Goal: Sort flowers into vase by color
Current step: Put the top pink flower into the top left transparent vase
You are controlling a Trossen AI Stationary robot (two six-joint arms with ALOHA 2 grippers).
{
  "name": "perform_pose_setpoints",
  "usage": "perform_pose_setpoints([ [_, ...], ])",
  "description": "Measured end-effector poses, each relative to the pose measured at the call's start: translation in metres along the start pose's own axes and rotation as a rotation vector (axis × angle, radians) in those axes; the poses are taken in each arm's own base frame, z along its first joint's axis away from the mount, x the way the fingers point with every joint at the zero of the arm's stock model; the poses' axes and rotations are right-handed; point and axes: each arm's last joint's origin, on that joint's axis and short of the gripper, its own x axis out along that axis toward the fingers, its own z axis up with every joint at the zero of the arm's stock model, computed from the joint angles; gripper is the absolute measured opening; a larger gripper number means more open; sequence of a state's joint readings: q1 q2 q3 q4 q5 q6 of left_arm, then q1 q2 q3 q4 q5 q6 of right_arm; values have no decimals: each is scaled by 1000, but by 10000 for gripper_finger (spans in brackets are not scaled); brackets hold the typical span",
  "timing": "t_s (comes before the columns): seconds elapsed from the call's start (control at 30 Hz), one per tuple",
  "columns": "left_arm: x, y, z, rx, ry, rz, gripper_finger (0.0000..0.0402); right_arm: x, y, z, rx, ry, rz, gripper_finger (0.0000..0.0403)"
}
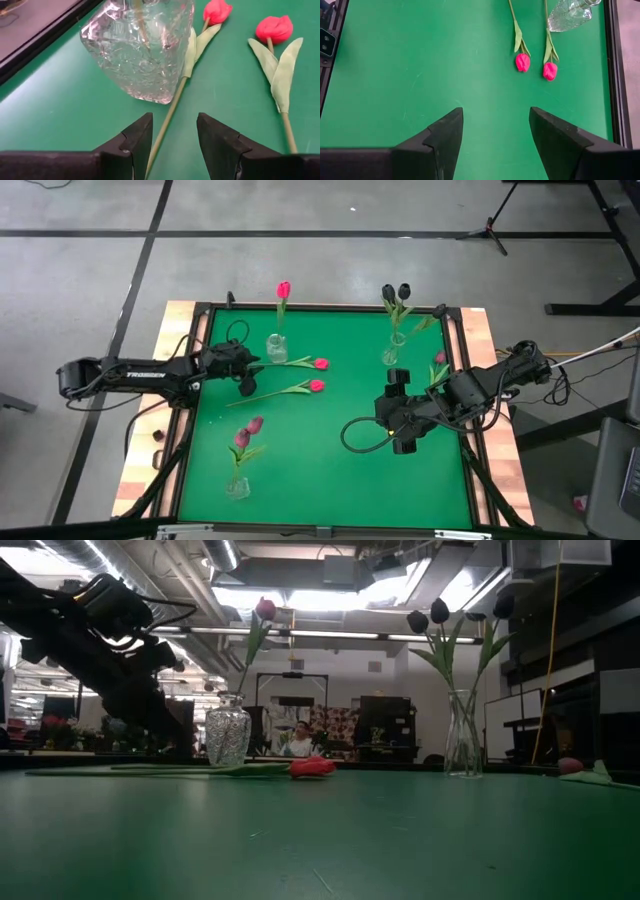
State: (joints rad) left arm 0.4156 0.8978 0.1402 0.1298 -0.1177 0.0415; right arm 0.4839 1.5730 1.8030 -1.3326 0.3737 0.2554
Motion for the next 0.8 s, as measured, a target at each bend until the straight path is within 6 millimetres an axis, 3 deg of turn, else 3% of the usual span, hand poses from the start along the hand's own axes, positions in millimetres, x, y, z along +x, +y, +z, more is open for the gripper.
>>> perform_pose_setpoints([
  [0.5, 2, -1, 5, 14, -57, -28, 151, 0, 0, 0, -3, -3, -10, 227],
  [0.8, 17, -3, -8, 30, 69, -27, 151, 0, 0, 0, -2, -5, -10, 227],
])
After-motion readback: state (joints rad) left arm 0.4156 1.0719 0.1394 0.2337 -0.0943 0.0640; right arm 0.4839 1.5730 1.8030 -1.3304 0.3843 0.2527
